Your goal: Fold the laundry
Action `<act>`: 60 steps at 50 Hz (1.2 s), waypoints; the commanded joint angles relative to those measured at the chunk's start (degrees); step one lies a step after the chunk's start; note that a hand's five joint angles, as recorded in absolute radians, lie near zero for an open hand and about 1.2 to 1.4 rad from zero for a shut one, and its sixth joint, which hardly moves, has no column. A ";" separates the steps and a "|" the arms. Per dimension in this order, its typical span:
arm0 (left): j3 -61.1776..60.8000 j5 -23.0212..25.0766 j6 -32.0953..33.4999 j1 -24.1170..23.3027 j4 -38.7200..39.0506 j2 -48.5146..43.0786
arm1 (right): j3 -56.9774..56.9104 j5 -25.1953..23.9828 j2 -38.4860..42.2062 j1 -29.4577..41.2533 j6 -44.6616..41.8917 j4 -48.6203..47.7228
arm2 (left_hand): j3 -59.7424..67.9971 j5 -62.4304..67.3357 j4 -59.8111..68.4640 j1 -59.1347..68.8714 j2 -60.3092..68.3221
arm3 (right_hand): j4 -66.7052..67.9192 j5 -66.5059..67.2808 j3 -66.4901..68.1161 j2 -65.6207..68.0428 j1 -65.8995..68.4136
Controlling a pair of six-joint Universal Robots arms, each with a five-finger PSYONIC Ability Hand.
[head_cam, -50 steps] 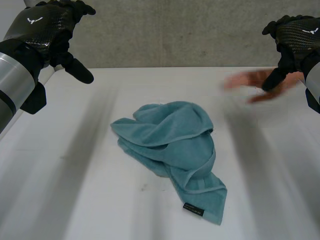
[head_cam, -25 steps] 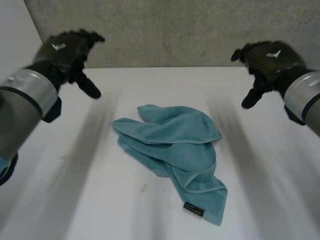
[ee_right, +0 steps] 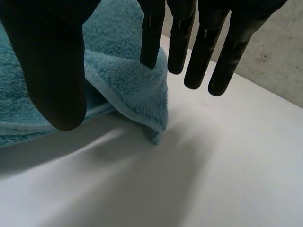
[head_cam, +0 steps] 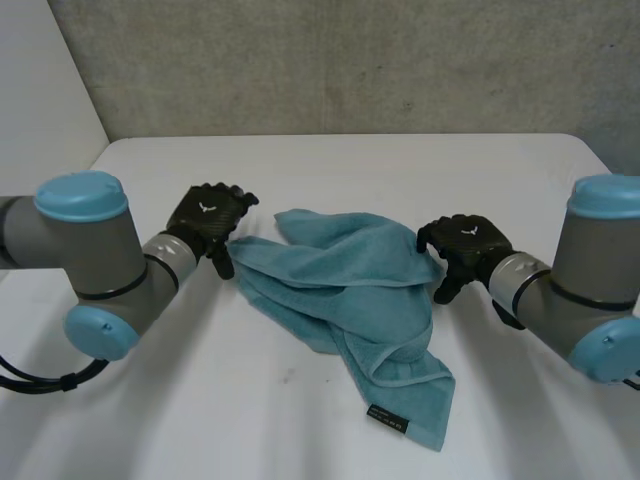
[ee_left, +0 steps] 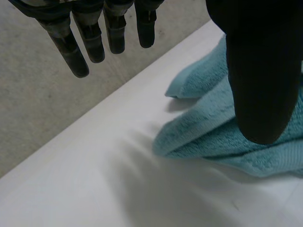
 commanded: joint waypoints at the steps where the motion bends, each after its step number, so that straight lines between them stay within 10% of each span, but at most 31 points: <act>1: 0.40 0.66 -0.17 -0.01 0.16 -2.44 | -0.34 0.04 3.80 0.13 5.39 -5.72 | 4.41 3.34 3.44 4.57 3.49 | 15.46 17.01 15.49 15.38 19.96; 6: 0.22 0.66 -0.17 -0.09 0.16 -2.52 | -0.61 0.47 4.87 1.18 6.18 -8.61 | 4.58 3.51 3.61 4.73 3.66 | 49.50 51.05 49.53 49.43 54.00; 20: 1.63 2.50 -0.17 -0.18 5.87 -4.90 | 2.12 1.80 -2.94 0.48 6.45 -6.44 | 28.96 27.89 27.99 29.11 28.04 | 49.59 51.13 49.62 49.51 54.09; 50: 3.39 4.62 -0.08 -0.71 5.52 -7.10 | 1.15 1.88 -4.98 -0.92 6.27 -6.08 | 26.28 25.21 25.31 26.43 25.36 | 49.59 51.13 49.62 49.51 54.09; 60: 8.03 2.95 0.54 -0.71 8.75 -10.08 | -2.44 2.06 -2.44 -0.57 6.18 -6.34 | 66.97 65.89 66.00 67.12 66.05 | 49.59 51.13 49.62 49.51 54.09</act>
